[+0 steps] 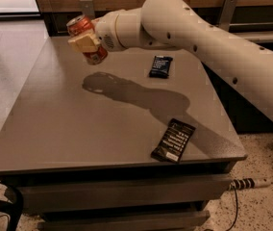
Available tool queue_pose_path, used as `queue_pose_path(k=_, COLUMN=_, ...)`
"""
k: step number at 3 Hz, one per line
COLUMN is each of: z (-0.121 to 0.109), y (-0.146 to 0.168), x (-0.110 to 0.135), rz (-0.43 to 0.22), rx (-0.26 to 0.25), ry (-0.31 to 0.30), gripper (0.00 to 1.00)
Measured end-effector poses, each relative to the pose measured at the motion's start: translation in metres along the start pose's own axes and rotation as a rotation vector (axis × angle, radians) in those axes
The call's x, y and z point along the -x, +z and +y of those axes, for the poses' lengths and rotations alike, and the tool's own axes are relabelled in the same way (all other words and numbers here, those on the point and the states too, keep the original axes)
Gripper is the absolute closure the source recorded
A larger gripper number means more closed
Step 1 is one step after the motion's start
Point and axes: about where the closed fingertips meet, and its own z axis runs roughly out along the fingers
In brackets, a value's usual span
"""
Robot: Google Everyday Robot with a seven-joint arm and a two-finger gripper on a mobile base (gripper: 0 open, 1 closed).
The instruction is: Place coke can upright
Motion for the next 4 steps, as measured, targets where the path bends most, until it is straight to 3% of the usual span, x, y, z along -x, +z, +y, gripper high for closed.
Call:
queue_pose_path(k=1, z=0.008, y=0.007, x=0.002, rz=-0.110, rx=-0.013, ry=-0.058, gripper=1.00)
queue_pose_path(k=2, z=0.008, y=0.011, x=-0.002, rz=-0.160, rx=-0.015, ry=-0.077, gripper=1.00)
queue_pose_path(k=4, z=-0.002, y=0.012, x=-0.022, rz=-0.228, rx=0.017, ry=0.029, gripper=1.00)
